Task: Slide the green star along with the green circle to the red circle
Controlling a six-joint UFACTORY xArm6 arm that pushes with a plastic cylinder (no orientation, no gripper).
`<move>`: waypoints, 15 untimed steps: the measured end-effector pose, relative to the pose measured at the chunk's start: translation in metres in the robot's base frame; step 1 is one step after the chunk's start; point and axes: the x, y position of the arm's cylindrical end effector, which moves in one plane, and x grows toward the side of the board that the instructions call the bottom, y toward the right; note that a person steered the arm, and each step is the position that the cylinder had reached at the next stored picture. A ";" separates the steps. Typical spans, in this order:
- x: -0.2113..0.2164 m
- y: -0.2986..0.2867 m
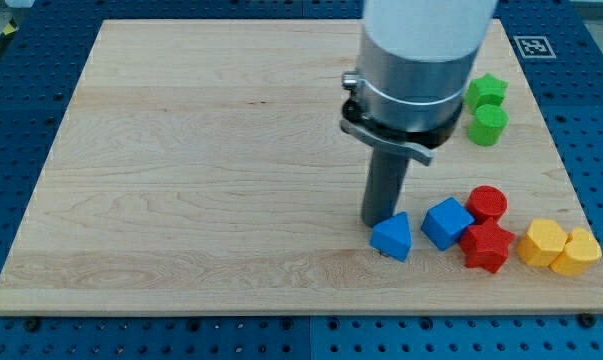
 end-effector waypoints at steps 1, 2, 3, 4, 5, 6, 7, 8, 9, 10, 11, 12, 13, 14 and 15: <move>0.000 0.015; 0.000 0.011; -0.023 -0.020; -0.104 -0.035; -0.214 -0.040; -0.257 -0.032; -0.257 -0.001; -0.263 0.084; -0.263 0.121; -0.233 0.145; -0.218 0.154; -0.207 0.153; -0.176 0.152; -0.174 0.152; -0.158 0.151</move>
